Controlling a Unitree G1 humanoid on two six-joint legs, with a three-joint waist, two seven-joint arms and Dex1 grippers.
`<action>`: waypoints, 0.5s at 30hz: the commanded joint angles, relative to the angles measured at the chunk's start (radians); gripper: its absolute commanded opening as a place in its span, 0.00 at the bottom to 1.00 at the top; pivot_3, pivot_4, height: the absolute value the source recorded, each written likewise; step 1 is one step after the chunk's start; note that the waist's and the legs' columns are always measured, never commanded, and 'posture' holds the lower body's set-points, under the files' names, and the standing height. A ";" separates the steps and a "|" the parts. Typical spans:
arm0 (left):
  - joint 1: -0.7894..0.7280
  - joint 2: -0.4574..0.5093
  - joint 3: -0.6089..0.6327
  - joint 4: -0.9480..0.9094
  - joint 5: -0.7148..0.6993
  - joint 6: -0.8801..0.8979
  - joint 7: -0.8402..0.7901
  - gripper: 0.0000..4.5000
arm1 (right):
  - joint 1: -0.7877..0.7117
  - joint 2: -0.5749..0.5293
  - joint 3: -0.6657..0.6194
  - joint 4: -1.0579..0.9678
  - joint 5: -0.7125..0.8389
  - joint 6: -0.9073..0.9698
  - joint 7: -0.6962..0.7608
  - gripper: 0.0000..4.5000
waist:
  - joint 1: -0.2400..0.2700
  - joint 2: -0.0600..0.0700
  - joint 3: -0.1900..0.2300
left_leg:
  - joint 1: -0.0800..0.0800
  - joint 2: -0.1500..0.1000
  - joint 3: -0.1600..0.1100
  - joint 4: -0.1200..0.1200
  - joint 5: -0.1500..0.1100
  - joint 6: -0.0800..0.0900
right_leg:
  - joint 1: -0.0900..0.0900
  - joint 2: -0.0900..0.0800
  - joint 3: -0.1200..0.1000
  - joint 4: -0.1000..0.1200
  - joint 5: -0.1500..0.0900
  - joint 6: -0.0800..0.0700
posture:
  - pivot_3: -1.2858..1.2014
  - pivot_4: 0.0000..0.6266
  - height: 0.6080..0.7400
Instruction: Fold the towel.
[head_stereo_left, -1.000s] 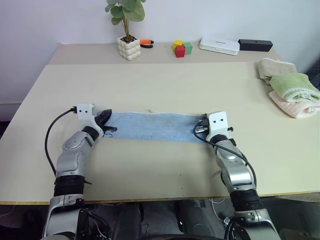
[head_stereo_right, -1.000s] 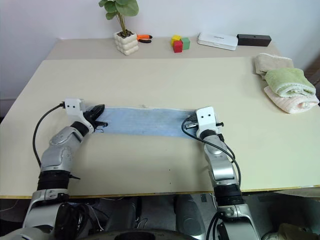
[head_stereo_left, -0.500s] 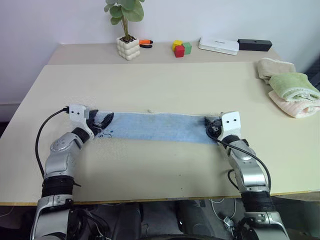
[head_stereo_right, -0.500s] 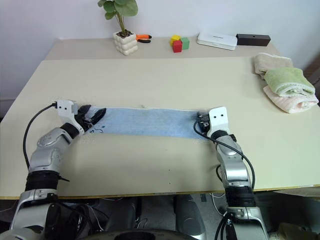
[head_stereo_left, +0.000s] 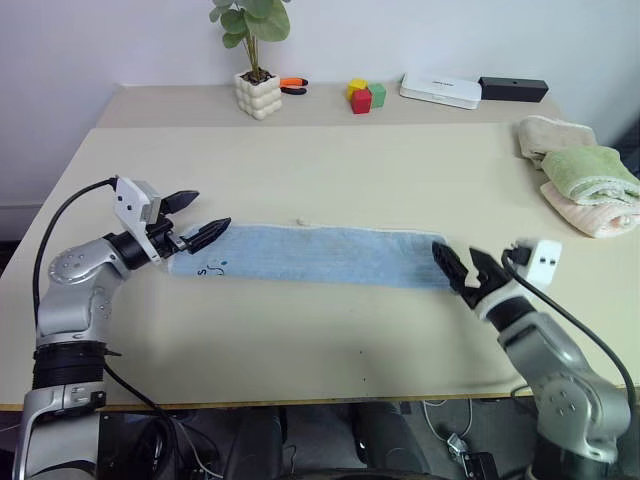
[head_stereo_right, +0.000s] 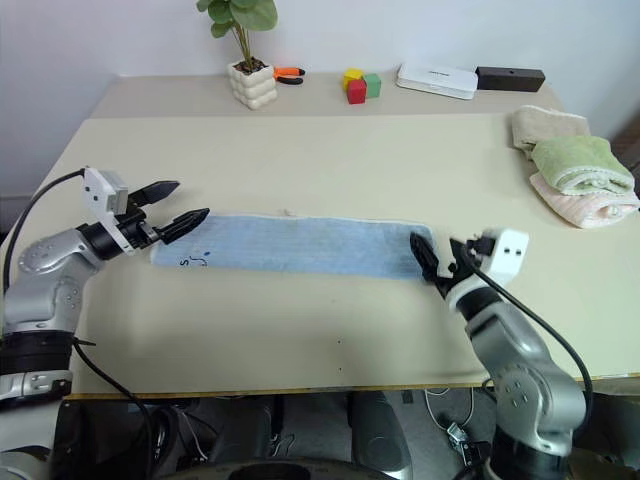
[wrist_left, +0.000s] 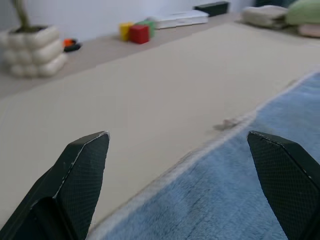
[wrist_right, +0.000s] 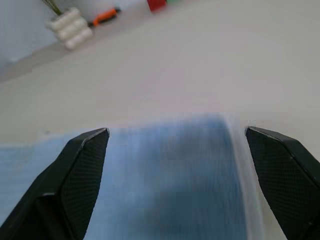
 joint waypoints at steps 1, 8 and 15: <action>0.004 0.043 -0.005 -0.052 -0.047 0.016 -0.100 1.00 | 0.051 0.000 -0.059 -0.089 0.121 0.049 -0.075 0.99 | -0.003 0.000 0.000 | 0.000 0.000 0.000 0.000 0.000 0.000 | 0.000 0.000 0.000 0.000 0.000 -0.001 | 0.52 0.24 1.00; 0.042 0.116 -0.024 -0.130 -0.104 0.139 -0.216 1.00 | 0.118 0.037 -0.022 -0.117 0.225 0.055 -0.201 0.99 | -0.006 0.000 0.000 | 0.001 0.001 0.000 -0.002 0.000 0.000 | -0.002 0.001 0.000 0.000 -0.002 -0.004 | 0.52 0.24 1.00; 0.053 0.117 -0.009 -0.275 -0.203 0.298 -0.184 1.00 | 0.097 0.057 0.073 -0.058 0.215 0.028 -0.236 0.99 | -0.005 0.000 0.000 | 0.000 0.001 0.000 -0.002 0.000 0.000 | -0.002 0.001 0.000 -0.001 -0.002 -0.004 | 0.52 0.24 1.00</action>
